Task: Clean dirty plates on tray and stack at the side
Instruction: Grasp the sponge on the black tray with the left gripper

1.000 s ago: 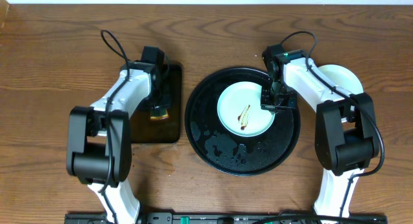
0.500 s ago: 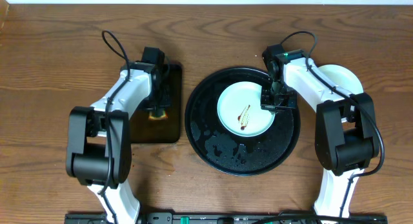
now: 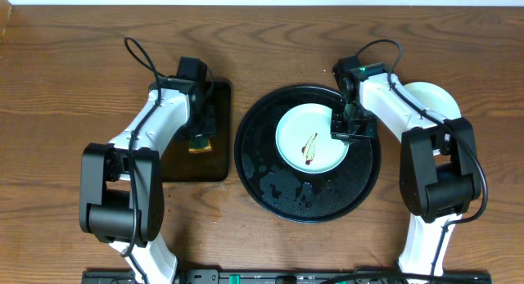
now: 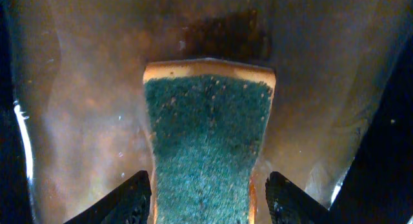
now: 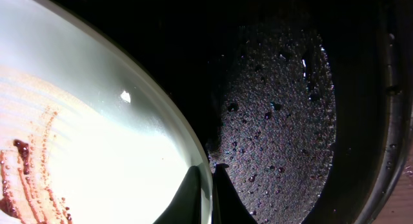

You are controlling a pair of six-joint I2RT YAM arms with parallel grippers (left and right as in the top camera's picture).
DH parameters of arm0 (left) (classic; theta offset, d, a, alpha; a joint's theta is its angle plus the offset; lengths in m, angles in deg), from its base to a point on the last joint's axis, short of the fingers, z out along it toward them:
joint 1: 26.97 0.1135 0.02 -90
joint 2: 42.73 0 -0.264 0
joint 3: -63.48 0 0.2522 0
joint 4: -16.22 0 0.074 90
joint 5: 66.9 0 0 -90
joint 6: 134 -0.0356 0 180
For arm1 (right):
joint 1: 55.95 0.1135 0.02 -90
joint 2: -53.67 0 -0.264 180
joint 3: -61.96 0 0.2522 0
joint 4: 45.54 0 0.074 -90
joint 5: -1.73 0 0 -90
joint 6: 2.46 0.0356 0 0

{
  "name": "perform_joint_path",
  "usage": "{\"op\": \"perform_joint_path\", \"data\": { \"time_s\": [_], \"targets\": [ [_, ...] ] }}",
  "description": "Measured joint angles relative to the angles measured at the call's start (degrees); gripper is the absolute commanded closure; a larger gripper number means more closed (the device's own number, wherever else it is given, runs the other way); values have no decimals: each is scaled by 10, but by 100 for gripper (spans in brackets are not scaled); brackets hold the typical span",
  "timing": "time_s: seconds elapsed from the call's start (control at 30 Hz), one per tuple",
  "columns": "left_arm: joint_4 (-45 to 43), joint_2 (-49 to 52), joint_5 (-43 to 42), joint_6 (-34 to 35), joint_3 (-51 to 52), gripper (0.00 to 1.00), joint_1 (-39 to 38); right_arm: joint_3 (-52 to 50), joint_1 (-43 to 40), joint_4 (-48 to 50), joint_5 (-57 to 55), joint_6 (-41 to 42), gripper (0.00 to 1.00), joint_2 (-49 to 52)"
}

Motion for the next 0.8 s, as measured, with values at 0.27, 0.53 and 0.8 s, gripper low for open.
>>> {"op": "perform_joint_path", "data": {
  "time_s": [0.27,0.53,0.8],
  "targets": [
    [-60,0,-2,12,61,93,0,0,0,0,0,0,99,0],
    [-66,-4,0,12,62,92,0,0,0,0,0,0,99,0],
    [-70,-38,0,12,62,48,0,0,0,0,0,0,99,0]
  ]
}}
